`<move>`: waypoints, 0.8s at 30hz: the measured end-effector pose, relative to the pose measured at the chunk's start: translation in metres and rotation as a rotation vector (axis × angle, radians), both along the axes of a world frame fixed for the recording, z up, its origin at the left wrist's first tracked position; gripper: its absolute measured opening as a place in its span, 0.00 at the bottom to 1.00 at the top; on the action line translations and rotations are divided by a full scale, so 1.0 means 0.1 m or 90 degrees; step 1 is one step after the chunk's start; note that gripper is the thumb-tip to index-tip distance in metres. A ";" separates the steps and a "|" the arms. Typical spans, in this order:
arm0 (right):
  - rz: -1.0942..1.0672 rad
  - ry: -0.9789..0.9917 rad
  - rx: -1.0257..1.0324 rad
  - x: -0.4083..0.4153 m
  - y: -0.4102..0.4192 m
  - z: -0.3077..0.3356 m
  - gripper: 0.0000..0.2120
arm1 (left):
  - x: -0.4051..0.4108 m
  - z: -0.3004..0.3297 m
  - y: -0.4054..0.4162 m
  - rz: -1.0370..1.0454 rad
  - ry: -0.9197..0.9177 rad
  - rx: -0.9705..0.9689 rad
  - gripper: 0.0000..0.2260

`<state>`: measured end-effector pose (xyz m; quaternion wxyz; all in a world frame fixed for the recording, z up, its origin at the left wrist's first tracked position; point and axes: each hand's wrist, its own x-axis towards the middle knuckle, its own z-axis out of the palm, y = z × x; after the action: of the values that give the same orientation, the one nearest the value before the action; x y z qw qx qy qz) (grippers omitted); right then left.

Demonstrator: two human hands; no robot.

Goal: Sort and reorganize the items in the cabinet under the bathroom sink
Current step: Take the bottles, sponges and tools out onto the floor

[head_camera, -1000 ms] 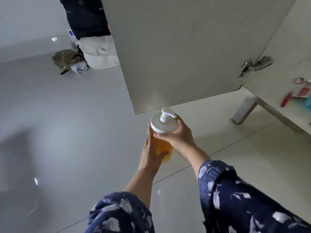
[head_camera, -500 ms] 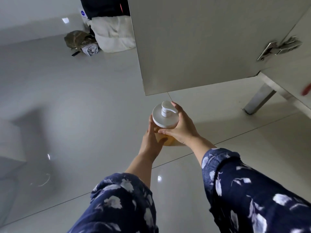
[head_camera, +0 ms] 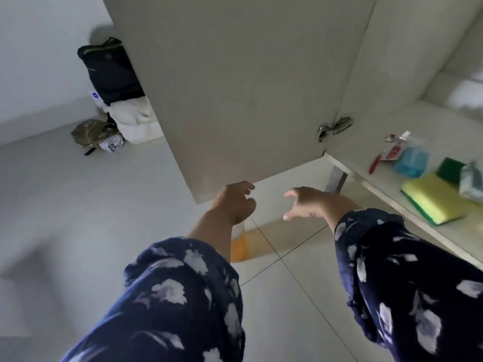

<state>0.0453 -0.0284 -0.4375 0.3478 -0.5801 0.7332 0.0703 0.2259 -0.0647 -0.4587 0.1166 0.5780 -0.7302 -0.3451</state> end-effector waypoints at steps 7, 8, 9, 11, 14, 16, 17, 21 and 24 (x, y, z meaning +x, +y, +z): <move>-0.171 0.022 -0.036 -0.87 0.65 0.41 0.31 | -1.29 0.30 0.17 -0.239 0.032 0.000 0.15; -0.205 0.019 -0.042 -1.02 0.77 0.43 0.31 | -1.47 0.33 0.22 -0.263 0.034 -0.003 0.15; -0.236 0.019 -0.050 -1.16 0.89 0.45 0.30 | -1.64 0.35 0.28 -0.282 0.039 -0.004 0.16; -0.281 0.033 -0.076 -1.44 1.11 0.49 0.29 | -1.97 0.36 0.40 -0.307 0.055 0.004 0.16; -0.345 0.042 -0.119 -1.84 1.31 0.53 0.29 | -2.41 0.37 0.55 -0.336 0.068 0.016 0.16; -0.373 0.041 -0.140 -2.07 1.37 0.55 0.28 | -2.66 0.36 0.60 -0.364 0.063 0.016 0.16; -0.382 0.054 -0.149 -2.18 1.38 0.57 0.27 | -2.79 0.35 0.61 -0.373 0.062 0.016 0.16; -0.409 0.123 -0.206 -2.59 1.38 0.60 0.23 | -3.22 0.34 0.60 -0.387 0.047 -0.002 0.17; -0.435 0.151 -0.247 -2.88 1.40 0.58 0.21 | -3.50 0.34 0.59 -0.393 0.035 -0.012 0.17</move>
<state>-0.2428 0.1114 -0.3793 0.1485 -0.3460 0.9182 -0.1226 -0.1239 -0.0055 -0.4251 0.0314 0.3179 -0.8713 -0.3727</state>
